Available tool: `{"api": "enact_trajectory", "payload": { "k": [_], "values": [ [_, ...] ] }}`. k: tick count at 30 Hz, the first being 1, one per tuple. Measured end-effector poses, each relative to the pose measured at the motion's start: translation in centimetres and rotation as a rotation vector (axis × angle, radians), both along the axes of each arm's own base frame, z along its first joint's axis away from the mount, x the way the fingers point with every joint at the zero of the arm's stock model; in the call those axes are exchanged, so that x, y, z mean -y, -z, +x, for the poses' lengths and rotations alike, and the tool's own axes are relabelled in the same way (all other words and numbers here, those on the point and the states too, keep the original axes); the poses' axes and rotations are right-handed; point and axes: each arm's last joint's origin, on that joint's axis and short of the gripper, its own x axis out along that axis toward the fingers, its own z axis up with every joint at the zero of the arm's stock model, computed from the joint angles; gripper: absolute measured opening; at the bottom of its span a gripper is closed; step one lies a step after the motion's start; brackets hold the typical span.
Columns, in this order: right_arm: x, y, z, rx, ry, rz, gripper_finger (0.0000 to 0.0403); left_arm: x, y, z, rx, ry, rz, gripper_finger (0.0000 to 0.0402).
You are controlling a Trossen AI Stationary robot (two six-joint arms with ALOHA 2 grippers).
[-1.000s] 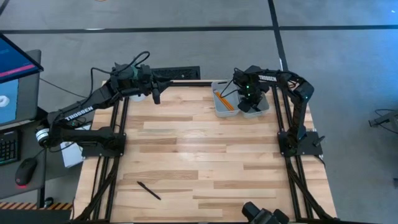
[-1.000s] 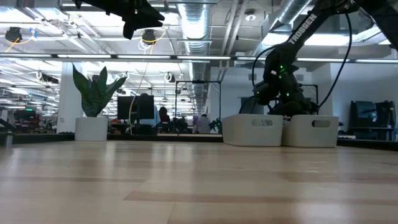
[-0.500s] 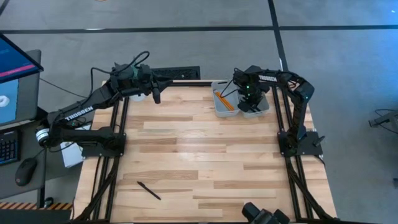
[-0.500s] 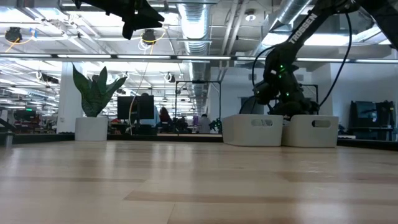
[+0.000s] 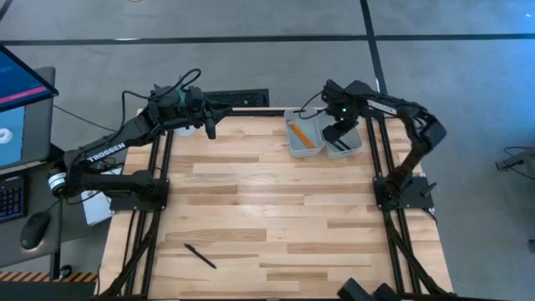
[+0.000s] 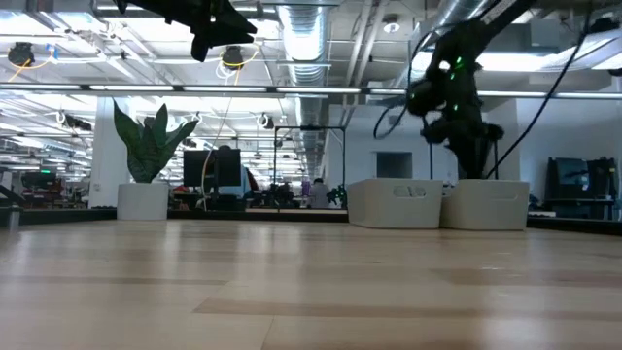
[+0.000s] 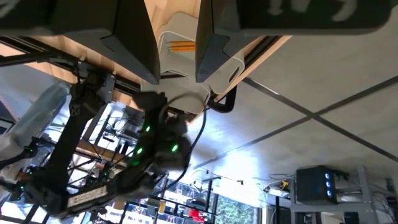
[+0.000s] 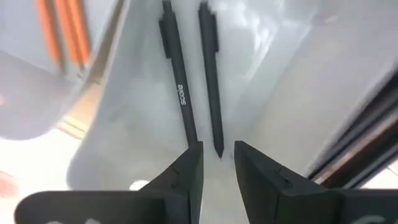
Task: Sort pens & pencils
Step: Put the black pen into the right gray bin
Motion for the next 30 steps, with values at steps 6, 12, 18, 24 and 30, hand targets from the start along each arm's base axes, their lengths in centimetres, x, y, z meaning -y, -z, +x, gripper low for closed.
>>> {"api": "enact_trajectory", "payload": {
  "k": [6, 12, 18, 24, 30],
  "values": [
    [-1.5, -4.6, -1.4, 0.151, 0.076, -0.157, 0.0113, 0.0, 0.0, 0.0, 0.009, -0.003, -0.021, 0.0093],
    [-3.6, -9.2, -2.8, 0.364, 0.124, -0.347, 0.0113, 0.0, 0.0, 0.0, 0.017, -0.006, -0.043, 0.0093],
    [-6.6, -13.1, -3.2, 0.595, 0.05, -0.498, 0.0113, 0.0, 0.1, 0.0, 0.01, -0.006, -0.041, 0.0093],
    [-9.2, -15.0, -2.4, 0.769, -0.06, -0.531, 0.0113, -0.1, 0.1, -0.1, 0.01, -0.061, -0.041, 0.0093],
    [-10.7, -15.1, -0.8, 0.812, -0.152, -0.506, 0.0113, -0.2, 0.1, -0.1, 0.04, -0.111, -0.102, 0.0097]
  ]
}}
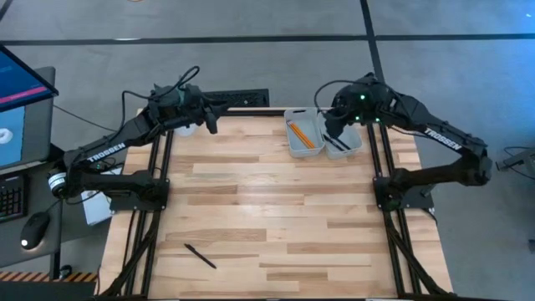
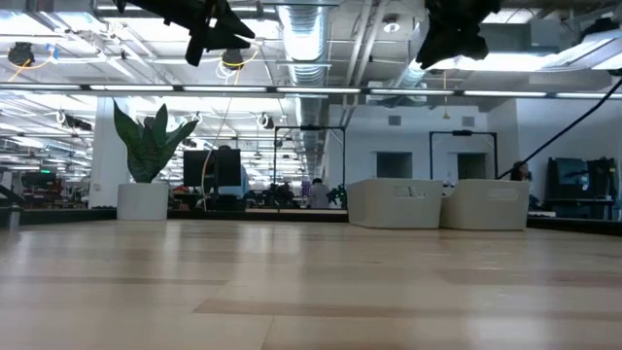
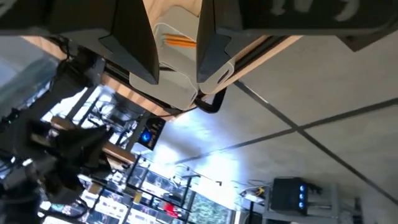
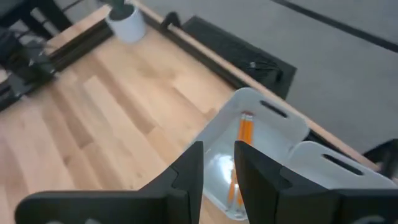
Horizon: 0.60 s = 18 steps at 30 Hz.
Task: Sort pens & pencils
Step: Put the black pen into the right gray bin
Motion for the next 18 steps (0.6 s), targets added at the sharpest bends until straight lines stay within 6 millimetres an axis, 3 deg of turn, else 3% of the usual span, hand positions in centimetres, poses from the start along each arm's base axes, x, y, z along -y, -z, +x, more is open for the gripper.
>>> {"api": "enact_trajectory", "payload": {
  "k": [10, 18],
  "values": [
    [-0.3, 1.8, 2.4, -0.102, -0.093, 0.013, 0.0113, 0.0, 0.0, 0.0, 0.028, -0.015, -0.054, 0.019],
    [-0.3, 1.7, 2.2, -0.108, -0.098, 0.0, 0.0113, 0.2, 0.5, 0.0, 0.067, -0.031, -0.229, 0.0229]
  ]
}}
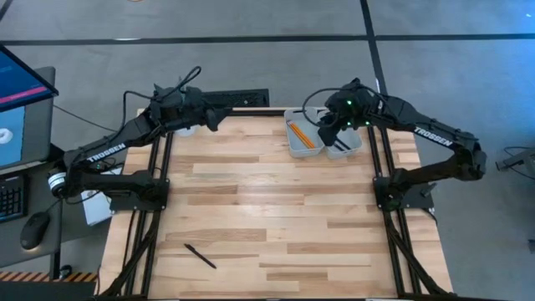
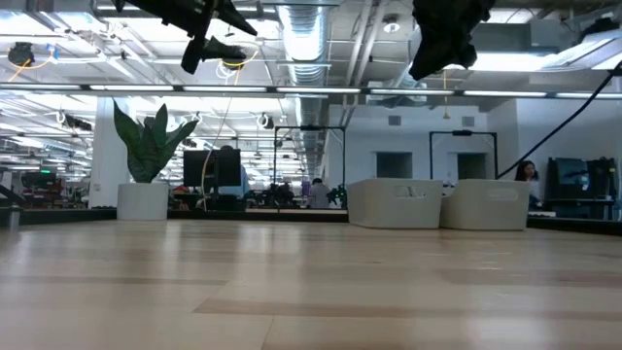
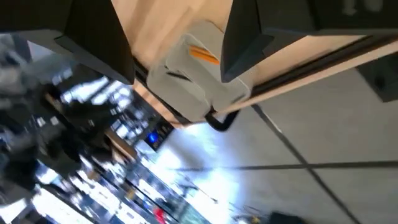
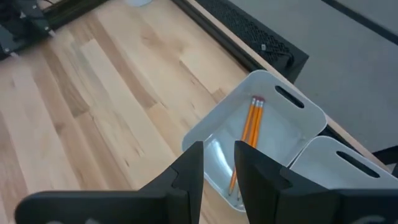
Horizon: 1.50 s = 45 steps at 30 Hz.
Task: Sort pens & pencils
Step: Put the black pen into the right gray bin
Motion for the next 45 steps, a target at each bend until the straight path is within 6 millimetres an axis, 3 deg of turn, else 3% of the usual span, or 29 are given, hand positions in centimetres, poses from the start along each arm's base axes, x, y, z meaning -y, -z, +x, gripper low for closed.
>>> {"api": "enact_trajectory", "payload": {
  "k": [12, 17, 24, 31, 39, 45],
  "values": [
    [0.0, 0.1, 0.1, -0.016, -0.025, -0.02, 0.0113, 0.9, 0.6, 0.4, 0.054, -0.17, -0.217, 0.0231],
    [0.0, 0.1, 0.1, -0.025, -0.044, -0.035, 0.0113, 2.5, 0.3, 1.0, 0.029, -0.175, -0.229, 0.0231],
    [0.0, 0.1, 0.1, -0.033, -0.062, -0.051, 0.0113, 5.4, -2.0, 0.9, -0.054, -0.193, -0.214, 0.0231],
    [0.0, 0.1, 0.1, -0.039, -0.075, -0.063, 0.0113, 7.9, -3.1, 0.6, -0.06, -0.191, -0.316, 0.0231],
    [0.0, 0.1, 0.1, -0.042, -0.082, -0.069, 0.0113, 10.4, -2.5, 0.8, -0.153, -0.221, -0.416, 0.0231],
    [0.1, 0.1, 0.1, -0.042, -0.089, -0.077, 0.0113, 11.8, -1.6, 2.4, -0.264, -0.227, -0.491, 0.0231]
  ]
}}
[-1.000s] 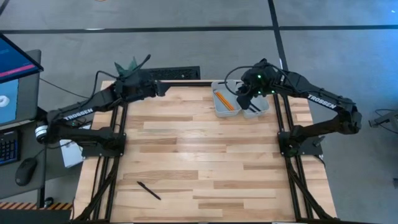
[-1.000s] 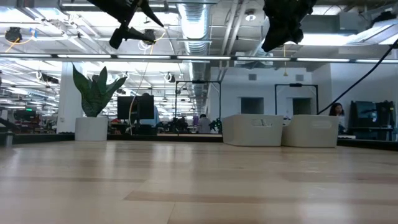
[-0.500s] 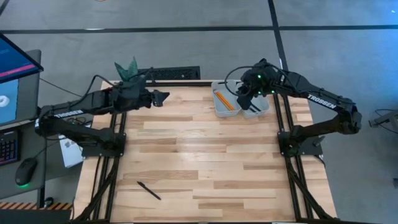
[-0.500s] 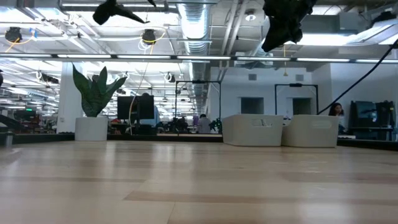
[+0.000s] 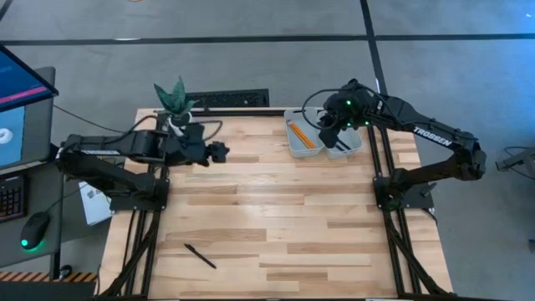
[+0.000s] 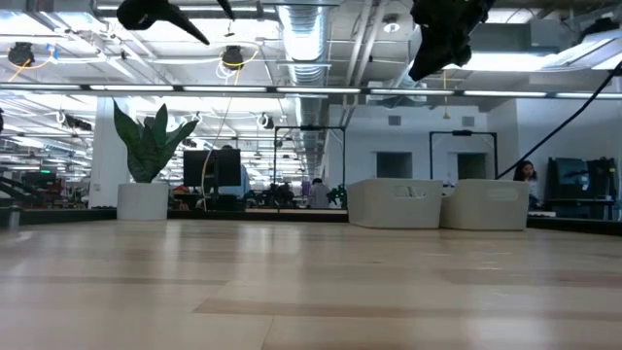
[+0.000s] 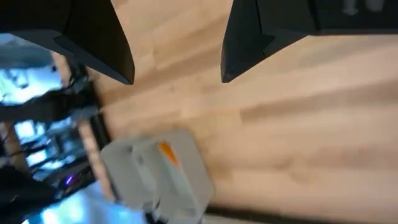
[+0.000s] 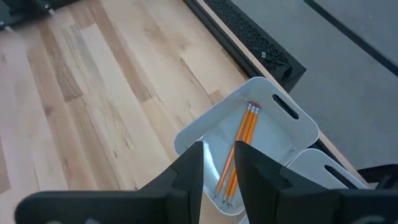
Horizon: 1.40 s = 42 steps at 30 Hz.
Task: Sort pens & pencils
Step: Put the black pen into the right gray bin
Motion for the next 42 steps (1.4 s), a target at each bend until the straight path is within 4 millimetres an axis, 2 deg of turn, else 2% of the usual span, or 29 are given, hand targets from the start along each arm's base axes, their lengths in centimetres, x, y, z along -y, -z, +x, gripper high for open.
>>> {"api": "enact_trajectory", "payload": {
  "k": [12, 20, 32, 42],
  "values": [
    [0.0, -0.1, 0.1, 0.005, -0.012, -0.016, 0.0113, 3.5, 0.6, 2.4, -0.327, -0.007, -0.238, 0.0231],
    [0.0, -0.1, 0.1, 0.007, -0.012, -0.017, 0.0113, 6.9, 1.5, 3.5, -0.42, -0.016, -0.324, 0.0231],
    [0.0, 0.1, 0.2, 0.012, -0.016, -0.016, 0.0113, 11.1, 3.1, 1.1, -0.485, -0.186, -0.475, 0.0231],
    [0.2, 2.9, 0.5, -0.021, -0.017, 0.005, 0.0113, 14.0, 4.6, 0.0, -0.44, -0.23, -0.544, 0.0231]
  ]
}}
